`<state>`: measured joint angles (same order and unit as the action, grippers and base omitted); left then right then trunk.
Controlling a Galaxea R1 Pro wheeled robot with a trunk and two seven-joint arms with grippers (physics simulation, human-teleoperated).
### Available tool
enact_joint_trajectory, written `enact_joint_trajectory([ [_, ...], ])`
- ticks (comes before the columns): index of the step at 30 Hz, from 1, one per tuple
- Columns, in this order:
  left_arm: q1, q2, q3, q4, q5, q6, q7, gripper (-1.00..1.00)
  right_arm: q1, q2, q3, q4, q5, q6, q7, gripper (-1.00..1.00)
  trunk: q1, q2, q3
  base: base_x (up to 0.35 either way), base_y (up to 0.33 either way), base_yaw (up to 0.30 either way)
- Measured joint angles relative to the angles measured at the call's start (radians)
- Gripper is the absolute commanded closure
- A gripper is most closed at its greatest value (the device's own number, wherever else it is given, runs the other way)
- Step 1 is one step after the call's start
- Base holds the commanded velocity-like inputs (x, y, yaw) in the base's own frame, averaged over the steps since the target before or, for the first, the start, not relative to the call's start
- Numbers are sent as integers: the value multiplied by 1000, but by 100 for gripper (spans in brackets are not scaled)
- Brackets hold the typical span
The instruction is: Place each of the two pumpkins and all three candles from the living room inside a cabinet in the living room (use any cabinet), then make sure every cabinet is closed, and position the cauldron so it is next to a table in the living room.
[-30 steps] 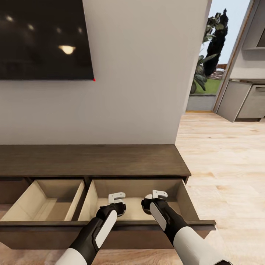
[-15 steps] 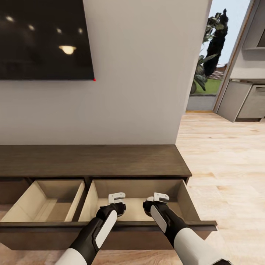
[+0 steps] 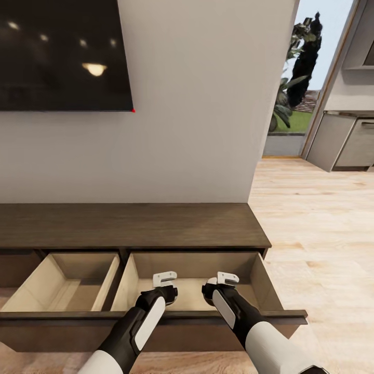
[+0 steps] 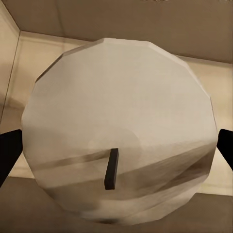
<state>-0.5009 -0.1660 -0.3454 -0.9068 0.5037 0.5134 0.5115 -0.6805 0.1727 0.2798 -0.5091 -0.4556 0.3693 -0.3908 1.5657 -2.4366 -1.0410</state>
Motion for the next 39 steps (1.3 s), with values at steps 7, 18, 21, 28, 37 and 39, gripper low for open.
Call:
enact_joint_trajectory([
  [7, 0, 0, -1, 0, 0, 2, 0, 100, 0, 2, 4, 0, -4, 0, -1, 100, 0, 0, 0, 75, 26, 0],
  [18, 0, -2, -1, 6, 2, 1, 0, 100, 0, 2, 4, 1, -4, 0, -1, 100, 0, 0, 0, 56, 26, 0],
  [21, 0, -2, -1, 6, 3, 2, 1, 100, 0, 2, 4, 1, -5, 0, -1, 100, 8, -14, -6, 3, 2, 0],
  [28, 0, -3, -1, 6, 2, 2, 2, 100, 0, 1, 0, 2, 0, 0, 0, 100, 31, -56, -25, 0, 0, 0],
  [37, 0, -3, -2, 6, 3, -1, 1, 100, 0, 1, 0, 2, 0, 0, 0, 100, 35, -63, -36, 0, 0, 0],
  [39, 0, -3, -1, 6, 3, -1, 1, 100, 0, 1, 0, 2, 0, 0, 0, 100, 35, -63, -36, 0, 0, 0],
])
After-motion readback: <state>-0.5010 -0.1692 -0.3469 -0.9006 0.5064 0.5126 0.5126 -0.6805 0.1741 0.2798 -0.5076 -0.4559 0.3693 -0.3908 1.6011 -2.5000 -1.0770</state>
